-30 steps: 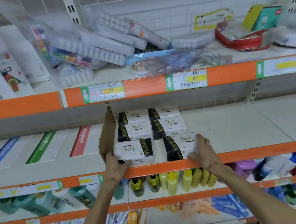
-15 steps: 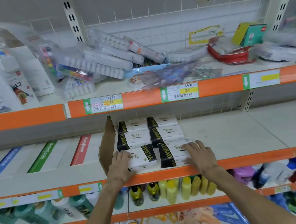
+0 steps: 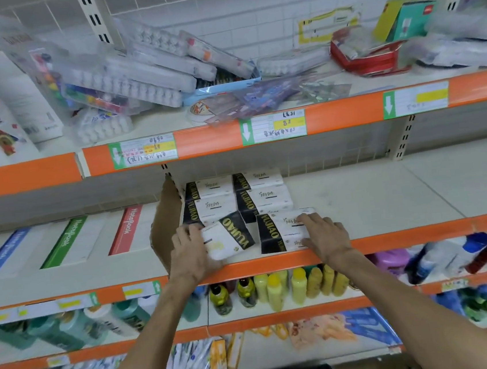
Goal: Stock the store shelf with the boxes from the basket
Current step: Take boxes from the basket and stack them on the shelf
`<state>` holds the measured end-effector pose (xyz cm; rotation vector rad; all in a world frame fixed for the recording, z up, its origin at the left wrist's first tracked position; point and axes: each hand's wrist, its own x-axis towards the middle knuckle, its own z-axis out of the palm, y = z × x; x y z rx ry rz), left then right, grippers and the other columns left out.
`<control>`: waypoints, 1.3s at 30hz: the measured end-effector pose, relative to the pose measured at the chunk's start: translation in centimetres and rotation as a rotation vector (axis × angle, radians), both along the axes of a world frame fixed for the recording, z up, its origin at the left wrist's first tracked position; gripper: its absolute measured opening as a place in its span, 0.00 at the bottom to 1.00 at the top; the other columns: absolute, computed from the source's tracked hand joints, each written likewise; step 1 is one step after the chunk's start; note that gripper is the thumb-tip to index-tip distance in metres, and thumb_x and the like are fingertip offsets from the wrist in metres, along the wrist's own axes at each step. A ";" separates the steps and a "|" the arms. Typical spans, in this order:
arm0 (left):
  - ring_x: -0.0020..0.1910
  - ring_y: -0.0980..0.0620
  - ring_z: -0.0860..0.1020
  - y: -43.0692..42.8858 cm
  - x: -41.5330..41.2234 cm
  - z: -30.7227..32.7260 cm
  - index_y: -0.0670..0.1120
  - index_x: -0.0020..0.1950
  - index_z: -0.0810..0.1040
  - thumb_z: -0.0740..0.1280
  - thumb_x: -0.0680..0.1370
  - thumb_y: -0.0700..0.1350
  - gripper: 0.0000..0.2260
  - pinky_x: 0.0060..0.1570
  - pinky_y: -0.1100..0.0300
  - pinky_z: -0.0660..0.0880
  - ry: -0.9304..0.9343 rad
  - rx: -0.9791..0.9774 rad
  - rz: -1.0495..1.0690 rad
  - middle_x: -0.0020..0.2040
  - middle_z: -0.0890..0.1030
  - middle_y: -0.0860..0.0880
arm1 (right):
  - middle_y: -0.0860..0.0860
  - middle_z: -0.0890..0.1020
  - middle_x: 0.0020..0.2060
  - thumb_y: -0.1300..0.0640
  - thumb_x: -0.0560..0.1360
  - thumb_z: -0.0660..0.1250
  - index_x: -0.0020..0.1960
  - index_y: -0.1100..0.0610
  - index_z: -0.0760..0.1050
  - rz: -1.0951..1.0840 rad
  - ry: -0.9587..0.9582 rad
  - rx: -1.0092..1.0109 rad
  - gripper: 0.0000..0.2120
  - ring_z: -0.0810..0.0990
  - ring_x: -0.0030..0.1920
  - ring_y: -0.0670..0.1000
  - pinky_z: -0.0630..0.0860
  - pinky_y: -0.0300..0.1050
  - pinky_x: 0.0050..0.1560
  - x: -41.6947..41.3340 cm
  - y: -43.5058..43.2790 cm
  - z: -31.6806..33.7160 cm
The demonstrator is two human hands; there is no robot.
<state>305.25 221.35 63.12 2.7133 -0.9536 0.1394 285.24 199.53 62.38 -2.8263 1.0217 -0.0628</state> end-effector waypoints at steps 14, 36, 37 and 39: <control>0.49 0.39 0.79 -3.1 -5.8 1.9 0.37 0.60 0.72 0.69 0.75 0.33 0.15 0.29 0.54 0.81 1.535 -1.120 0.584 0.61 0.72 0.37 | 0.51 0.70 0.66 0.52 0.77 0.66 0.69 0.47 0.62 0.002 0.010 0.061 0.23 0.73 0.61 0.57 0.71 0.54 0.59 0.1 -0.2 0.3; 0.61 0.37 0.73 1.7 2.1 -2.1 0.33 0.62 0.67 0.70 0.75 0.42 0.22 0.60 0.46 0.72 0.546 -0.393 0.335 0.61 0.73 0.34 | 0.47 0.55 0.77 0.65 0.76 0.59 0.76 0.47 0.55 0.096 -0.054 0.304 0.32 0.64 0.70 0.57 0.69 0.53 0.67 3.5 1.4 -0.7; 0.60 0.37 0.73 1.7 2.3 -2.0 0.34 0.62 0.67 0.70 0.75 0.42 0.21 0.59 0.46 0.72 0.550 -0.395 0.324 0.60 0.74 0.35 | 0.47 0.54 0.77 0.66 0.76 0.59 0.76 0.47 0.55 0.090 -0.053 0.303 0.33 0.63 0.70 0.56 0.69 0.53 0.67 3.6 1.3 -0.7; 0.58 0.38 0.74 1.8 2.5 -2.3 0.34 0.62 0.68 0.70 0.74 0.42 0.20 0.56 0.47 0.74 0.545 -0.403 0.298 0.59 0.75 0.35 | 0.47 0.54 0.77 0.65 0.76 0.59 0.76 0.46 0.55 0.072 -0.053 0.301 0.32 0.63 0.71 0.56 0.69 0.53 0.67 3.7 1.4 -0.7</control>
